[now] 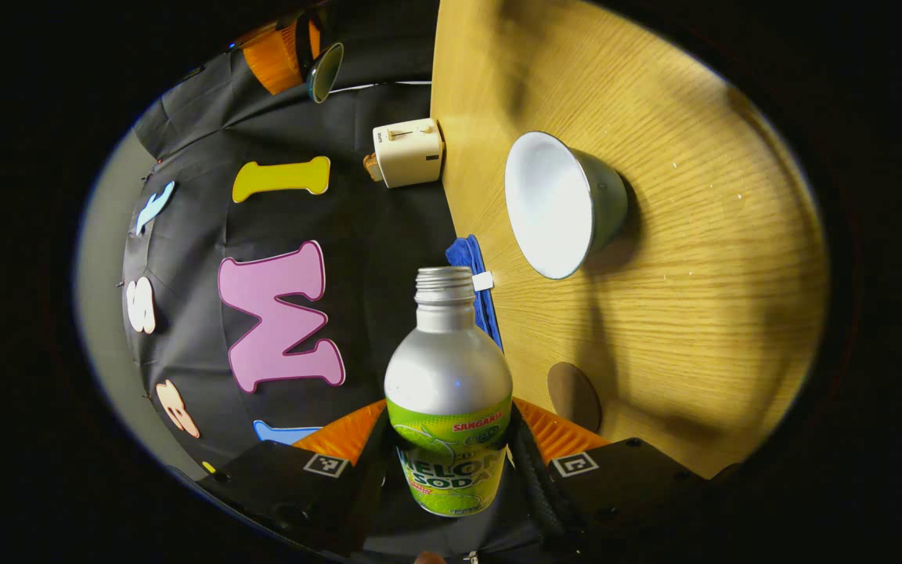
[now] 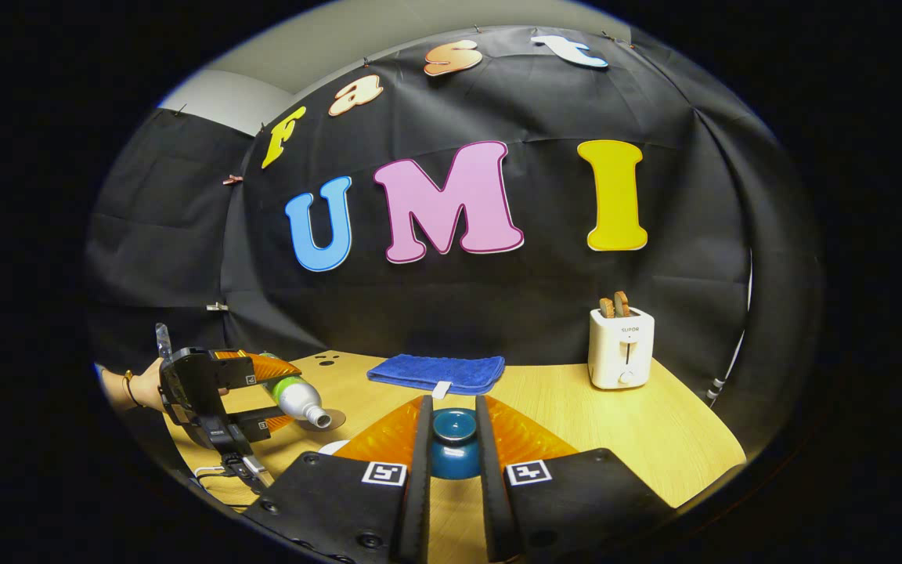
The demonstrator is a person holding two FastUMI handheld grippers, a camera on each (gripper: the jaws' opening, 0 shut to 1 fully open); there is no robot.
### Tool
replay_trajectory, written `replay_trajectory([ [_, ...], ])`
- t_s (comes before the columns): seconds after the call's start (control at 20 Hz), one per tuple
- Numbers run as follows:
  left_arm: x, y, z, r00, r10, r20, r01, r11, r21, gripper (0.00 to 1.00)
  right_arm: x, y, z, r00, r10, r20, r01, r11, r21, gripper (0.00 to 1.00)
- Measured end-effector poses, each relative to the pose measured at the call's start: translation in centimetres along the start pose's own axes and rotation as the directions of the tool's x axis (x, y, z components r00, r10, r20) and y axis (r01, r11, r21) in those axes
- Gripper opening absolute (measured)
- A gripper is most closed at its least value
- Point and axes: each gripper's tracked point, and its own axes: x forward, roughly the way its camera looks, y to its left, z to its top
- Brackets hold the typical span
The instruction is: Open the teacup lid with one hand, grasp the water bottle and pour water into the teacup with the other hand; after pouring, place the water bottle on the coaster and then close the teacup lid.
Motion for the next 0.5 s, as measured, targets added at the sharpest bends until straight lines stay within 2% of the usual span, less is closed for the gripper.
replay_trajectory([
  [0.45,0.12,0.4,-0.08,1.0,-0.006,0.009,0.005,0.994,0.109,0.79,-0.21,0.02,0.16,1.0,0.001,0.004,-0.001,1.0,0.002,0.31],
  [0.5,0.16,0.42,-0.04,1.0,-0.005,0.009,0.004,0.993,0.117,0.79,-0.18,0.0,0.14,1.0,0.001,0.003,-0.001,1.0,0.001,0.36],
])
